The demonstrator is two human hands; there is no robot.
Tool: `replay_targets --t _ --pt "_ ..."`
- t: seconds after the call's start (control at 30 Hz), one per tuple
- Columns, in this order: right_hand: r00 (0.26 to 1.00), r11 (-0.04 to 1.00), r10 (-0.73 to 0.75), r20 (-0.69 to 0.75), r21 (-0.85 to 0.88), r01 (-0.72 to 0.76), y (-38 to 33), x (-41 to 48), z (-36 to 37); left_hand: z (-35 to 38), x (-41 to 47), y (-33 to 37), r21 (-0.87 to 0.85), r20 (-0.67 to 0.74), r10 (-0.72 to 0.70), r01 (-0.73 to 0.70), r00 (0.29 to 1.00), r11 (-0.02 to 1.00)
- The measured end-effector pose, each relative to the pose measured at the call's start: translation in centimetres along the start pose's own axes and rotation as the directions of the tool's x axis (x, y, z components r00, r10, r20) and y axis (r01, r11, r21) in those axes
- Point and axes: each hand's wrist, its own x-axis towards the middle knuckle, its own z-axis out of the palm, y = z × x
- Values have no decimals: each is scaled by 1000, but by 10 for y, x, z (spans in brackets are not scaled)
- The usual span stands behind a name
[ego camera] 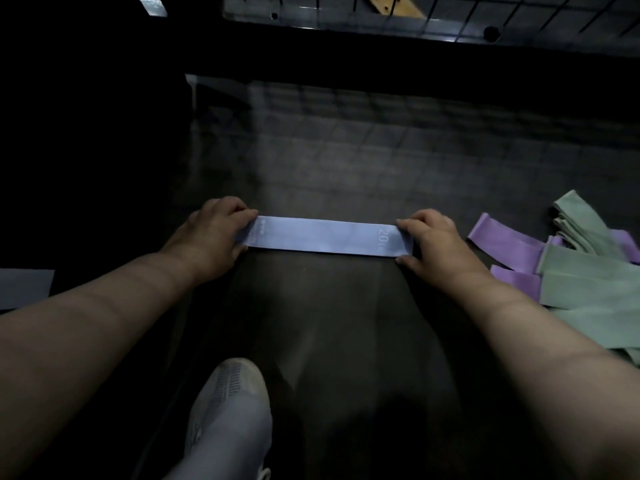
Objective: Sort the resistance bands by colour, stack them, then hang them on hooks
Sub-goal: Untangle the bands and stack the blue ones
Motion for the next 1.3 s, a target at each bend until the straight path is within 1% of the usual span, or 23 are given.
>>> replay_targets --t 0.13,0.23,0.3,0.33,0.4,0.43,0.5,0.57,0.6,0.67,0.73,0.77,0.83,0.9,0.93,1.0,1.07,1.1,1.17,1.2,1.23,1.27,1.3 --pt "1000 1000 -22 -16 12 22 1 -5 4 2 -2 -1 28 -9 17 -16 1000 999" --pt "999 999 47 -14 6 -47 7 -15 2 4 -3 0 30 -11 31 -31 999 999" --pt "989 987 133 -66 -86 -139 18 -26 -3 7 -2 7 6 -52 57 -57 997 998" --pt "980 967 190 -65 -160 -198 26 -32 -5 7 -1 13 -6 -94 70 -71 993 997" --pt "958 911 285 25 -317 -263 45 -49 -12 6 4 35 -19 -133 100 -103 986 995" --pt "946 892 308 98 -377 -251 54 -58 -17 3 7 47 -15 -134 119 -122 984 992" --pt "914 863 307 265 -483 -150 77 -81 -33 -3 17 81 33 -112 239 -236 965 971" --pt "876 803 247 414 -594 54 96 -102 -52 -14 24 117 116 -24 405 -400 914 909" --pt "852 756 235 469 -639 144 104 -111 -64 -21 28 136 153 36 485 -485 874 861" --pt "837 668 177 517 -688 283 119 -123 -87 -36 34 176 188 177 603 -628 778 755" --pt "855 648 97 510 -685 335 131 -129 -100 -52 38 221 162 331 652 -722 682 673" --pt "864 654 69 499 -676 339 138 -131 -103 -56 40 244 134 408 637 -733 654 666" --pt "881 713 13 472 -623 323 147 -131 -102 -57 45 289 76 554 543 -688 631 722" --pt "906 700 -85 415 -622 351 152 -130 -91 -47 50 326 -18 583 528 -639 618 769" --pt "927 708 -162 338 -615 348 158 -128 -86 -40 52 341 -65 575 520 -598 632 799" --pt "951 782 -205 231 -546 301 164 -126 -82 -26 51 367 -168 544 488 -481 682 860" --pt "975 846 -152 162 -489 213 172 -122 -82 -13 49 386 -322 495 456 -331 740 887" --pt "982 902 -96 165 -402 156 172 -119 -84 -5 50 392 -406 477 428 -240 768 882" --pt "981 989 -108 164 -86 123 162 -118 -98 9 51 397 -544 419 350 -77 838 836" --pt "979 983 -165 121 108 152 160 -118 -99 15 52 397 -597 384 318 -30 867 802" --pt "976 963 -214 39 178 204 162 -116 -98 20 56 396 -641 367 303 3 879 767" --pt "978 974 -210 -12 90 210 163 -115 -100 20 58 395 -673 365 304 24 880 739" --pt "987 986 -157 -22 -66 156 163 -115 -104 20 62 394 -688 375 310 38 874 725"
